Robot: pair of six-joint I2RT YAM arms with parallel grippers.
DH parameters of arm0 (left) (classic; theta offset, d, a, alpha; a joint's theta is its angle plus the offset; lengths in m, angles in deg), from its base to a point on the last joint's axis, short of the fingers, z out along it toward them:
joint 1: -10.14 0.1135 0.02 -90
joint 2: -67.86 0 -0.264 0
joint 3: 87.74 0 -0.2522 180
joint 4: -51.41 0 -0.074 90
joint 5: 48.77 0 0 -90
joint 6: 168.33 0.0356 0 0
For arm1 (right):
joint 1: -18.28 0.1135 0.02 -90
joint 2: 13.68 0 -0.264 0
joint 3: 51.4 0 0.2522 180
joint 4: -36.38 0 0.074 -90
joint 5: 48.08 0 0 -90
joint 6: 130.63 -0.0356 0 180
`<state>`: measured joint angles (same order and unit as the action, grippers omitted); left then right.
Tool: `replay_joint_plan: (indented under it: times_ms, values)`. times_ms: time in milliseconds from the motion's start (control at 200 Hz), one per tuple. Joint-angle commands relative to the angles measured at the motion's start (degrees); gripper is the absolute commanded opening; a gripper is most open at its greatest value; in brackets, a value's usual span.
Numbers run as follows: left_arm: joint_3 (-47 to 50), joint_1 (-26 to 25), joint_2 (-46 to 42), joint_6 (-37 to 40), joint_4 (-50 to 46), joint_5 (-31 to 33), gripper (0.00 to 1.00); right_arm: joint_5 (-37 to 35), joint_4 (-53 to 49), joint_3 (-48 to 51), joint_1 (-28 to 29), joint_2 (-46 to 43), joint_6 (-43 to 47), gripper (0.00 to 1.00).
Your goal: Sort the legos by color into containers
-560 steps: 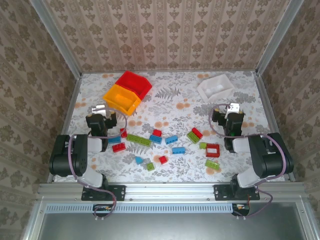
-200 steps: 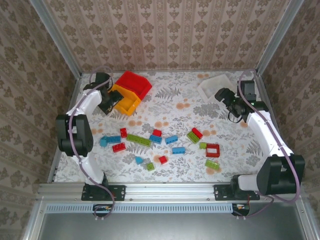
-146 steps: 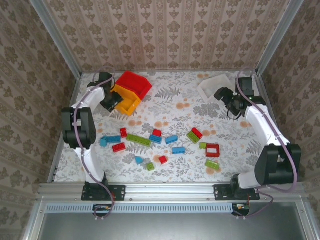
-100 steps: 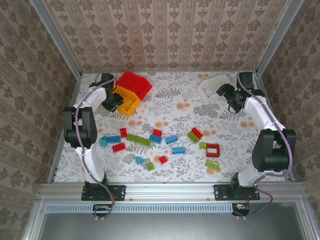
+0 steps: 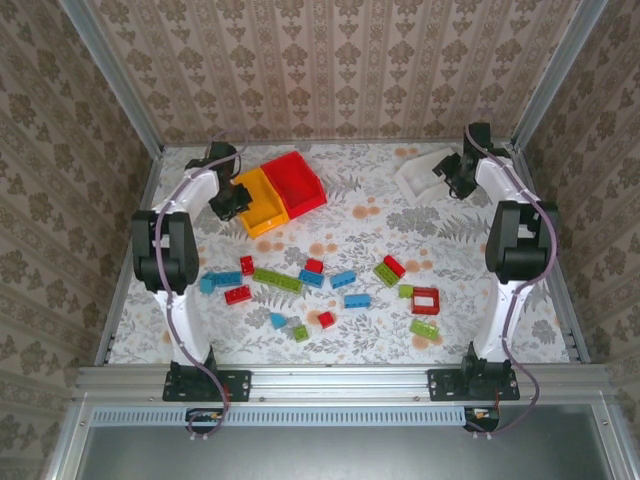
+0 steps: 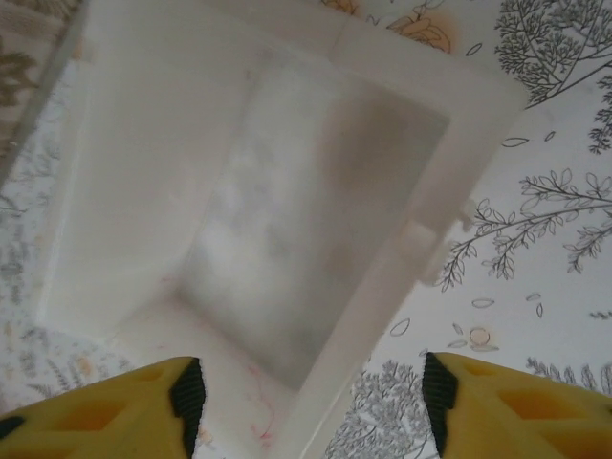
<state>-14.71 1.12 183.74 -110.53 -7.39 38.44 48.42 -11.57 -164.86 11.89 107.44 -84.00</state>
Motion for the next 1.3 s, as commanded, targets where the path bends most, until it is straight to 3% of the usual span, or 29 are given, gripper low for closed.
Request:
replay_joint_plan:
  times_ms: [0,115,300,460,665,1155,1250,1295]
  values:
    - [-4.54,-1.63,1.62,8.1,-2.65,-1.0,0.0,-0.16,-9.0,-4.52,0.02,4.09,0.99,0.57]
    - [-7.01,-2.75,2.97,11.34,-3.96,-1.11,0.0,-1.49,-8.87,-3.01,0.11,4.15,2.24,0.47]
    - [-8.73,-4.37,4.25,15.1,-3.84,-2.12,0.0,-4.41,-9.81,-4.3,3.02,2.67,12.84,0.14]
    - [-9.66,-6.05,5.14,18.84,-4.35,-1.11,0.0,-6.86,-11.5,-4.22,7.88,1.14,24.32,0.07]
    - [-9.44,-6.71,5.55,21.54,-5.24,0.06,0.0,-3.31,-11.16,-3.31,12.25,0.69,30.38,0.06]
    - [-7.59,-7.92,4.89,22.12,-4.83,-0.17,0.0,0.51,-11.0,-1.87,16.98,0.24,31.34,0.06]
    - [-7.52,-8.12,4.93,21.71,-5.03,0.33,0.0,0.4,-10.9,-1.29,17.09,-0.17,30.44,0.12]
    - [-7.52,-8.16,4.76,21.33,-5.17,0.61,0.09,-0.03,-11.0,-1.29,17.08,-0.41,30.11,0.18]
